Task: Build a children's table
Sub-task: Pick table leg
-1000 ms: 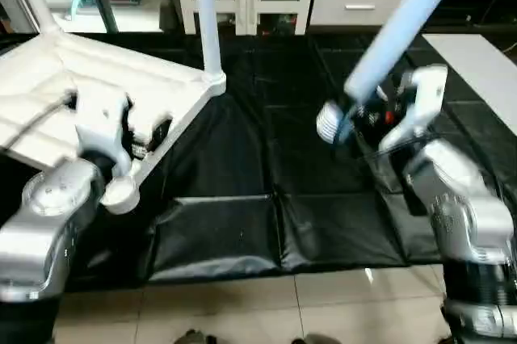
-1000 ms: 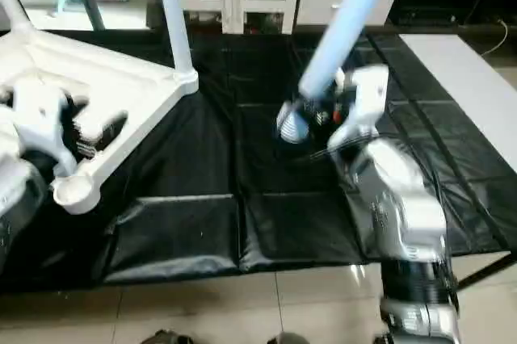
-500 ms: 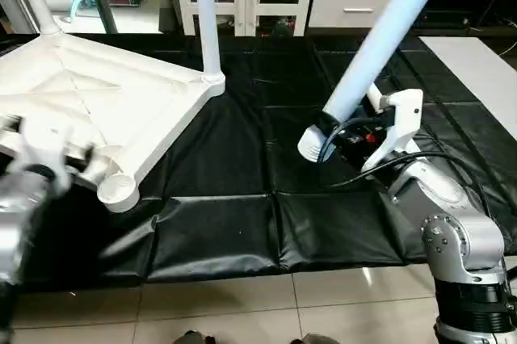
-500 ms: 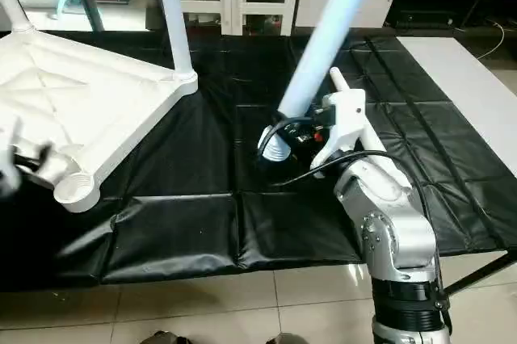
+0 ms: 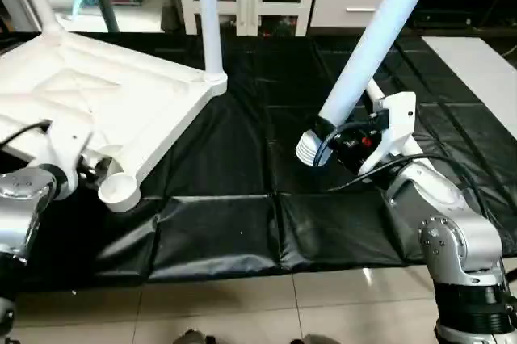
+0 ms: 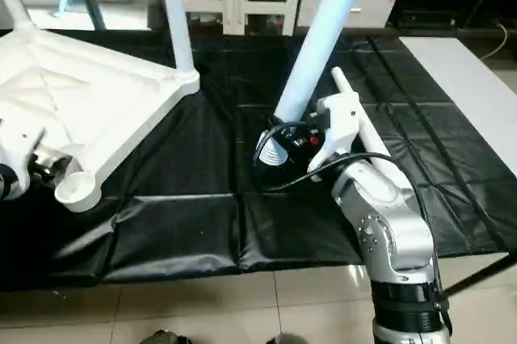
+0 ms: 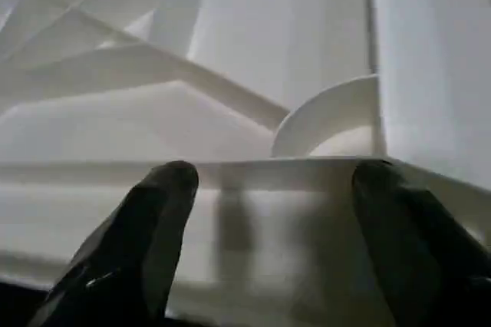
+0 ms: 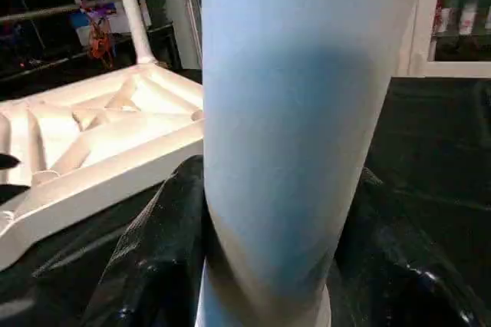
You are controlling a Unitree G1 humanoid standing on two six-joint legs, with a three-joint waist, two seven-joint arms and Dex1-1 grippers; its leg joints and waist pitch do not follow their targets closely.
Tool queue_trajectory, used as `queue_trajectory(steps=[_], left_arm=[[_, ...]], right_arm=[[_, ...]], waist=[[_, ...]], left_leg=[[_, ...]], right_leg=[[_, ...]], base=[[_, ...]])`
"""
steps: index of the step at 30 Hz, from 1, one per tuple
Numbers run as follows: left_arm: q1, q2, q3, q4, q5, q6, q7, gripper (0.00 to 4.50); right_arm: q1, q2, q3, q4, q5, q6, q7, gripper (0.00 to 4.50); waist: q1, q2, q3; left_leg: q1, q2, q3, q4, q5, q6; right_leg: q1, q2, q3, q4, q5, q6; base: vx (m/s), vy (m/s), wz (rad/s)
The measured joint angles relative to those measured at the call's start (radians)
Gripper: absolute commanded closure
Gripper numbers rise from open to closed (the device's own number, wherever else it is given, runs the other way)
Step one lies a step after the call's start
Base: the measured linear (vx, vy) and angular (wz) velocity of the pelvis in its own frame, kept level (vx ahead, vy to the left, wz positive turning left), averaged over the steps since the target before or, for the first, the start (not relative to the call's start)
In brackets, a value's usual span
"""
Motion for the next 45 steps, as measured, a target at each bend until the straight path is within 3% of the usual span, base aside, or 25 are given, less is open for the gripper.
queue_trajectory(steps=[4, 8, 16, 28, 34, 38, 40, 43, 45], left_arm=[[-0.021, 0.025, -0.077, -0.004, 0.021, 0.008, -0.115, 0.88], [-0.023, 0.016, -0.099, -0.034, 0.027, 0.029, -0.149, 0.88], [-0.006, -0.091, -0.118, -0.199, -0.017, 0.136, -0.183, 0.88], [0.053, -0.223, -0.251, -0.493, -0.053, 0.253, -0.217, 0.88], [0.059, -0.268, -0.307, -0.543, -0.065, 0.271, -0.224, 0.88], [0.066, -0.268, -0.283, -0.536, -0.073, 0.215, -0.228, 0.88], [0.072, -0.217, -0.242, -0.568, -0.104, 0.164, -0.275, 0.88], [0.081, -0.121, -0.194, -0.632, -0.154, 0.167, -0.372, 0.54], [0.094, -0.104, -0.176, -0.648, -0.178, 0.179, -0.413, 0.54]], right_arm=[[0.0, -0.012, 0.0, 0.0, -0.002, 0.0, 0.0, 2.62], [-0.004, -0.019, 0.0, 0.0, -0.002, 0.0, 0.001, 2.62], [-0.004, -0.038, -0.001, 0.002, -0.005, 0.0, 0.004, 2.62], [-0.004, -0.06, 0.032, 0.013, -0.029, -0.001, 0.022, 2.62], [-0.004, -0.064, 0.034, 0.024, -0.039, -0.004, 0.026, 2.62], [-0.004, -0.063, 0.034, 0.024, -0.035, -0.005, 0.034, 2.62], [-0.004, -0.063, 0.034, 0.024, -0.021, -0.005, 0.05, 2.62], [-0.001, -0.064, 0.028, 0.024, 0.02, -0.01, 0.106, 2.62], [0.007, -0.071, 0.023, 0.024, 0.038, -0.017, 0.142, 2.62]], waist=[[0.008, 0.003, -0.001], [0.015, 0.004, -0.002], [0.025, 0.004, -0.001], [0.019, 0.003, -0.002], [0.016, 0.003, -0.001], [0.012, -0.001, 0.001], [0.011, -0.003, 0.002], [0.002, -0.003, 0.002], [-0.002, -0.002, 0.002]], left_leg=[[0.001, -0.002, 0.002, -0.003, 0.0, 0.0], [0.006, -0.003, 0.005, -0.006, 0.0, 0.0], [0.01, -0.004, 0.01, -0.008, 0.0, 0.0], [0.009, -0.004, 0.012, -0.009, 0.0, 0.0], [0.008, -0.004, 0.012, -0.01, 0.0, 0.001], [0.007, -0.003, 0.012, -0.01, 0.0, 0.001], [0.006, -0.002, 0.012, -0.01, 0.0, 0.001], [0.006, -0.002, 0.012, -0.011, 0.0, 0.001], [0.006, -0.002, 0.012, -0.011, 0.0, 0.001]], right_leg=[[0.0, -0.002, 0.001, -0.002, 0.0, 0.0], [0.003, -0.005, 0.001, -0.002, 0.0, 0.0], [0.008, -0.011, 0.001, -0.002, -0.001, 0.001], [0.007, -0.011, 0.001, -0.004, -0.003, 0.005], [0.007, -0.011, 0.0, -0.005, -0.003, 0.005], [0.004, -0.01, 0.0, -0.004, -0.003, 0.005], [0.003, -0.01, 0.0, -0.004, -0.003, 0.005], [0.002, -0.009, 0.0, -0.004, -0.003, 0.005], [0.002, -0.009, 0.0, -0.005, -0.004, 0.006]], base=[[0.0, 0.0, 0.0], [0.0, 0.0, 0.0], [0.0, 0.0, 0.0], [0.0, 0.0, 0.0], [0.0, 0.0, 0.0], [0.0, 0.0, 0.0], [0.0, 0.0, 0.0], [0.0, 0.0, 0.0], [0.0, 0.0, 0.0]])
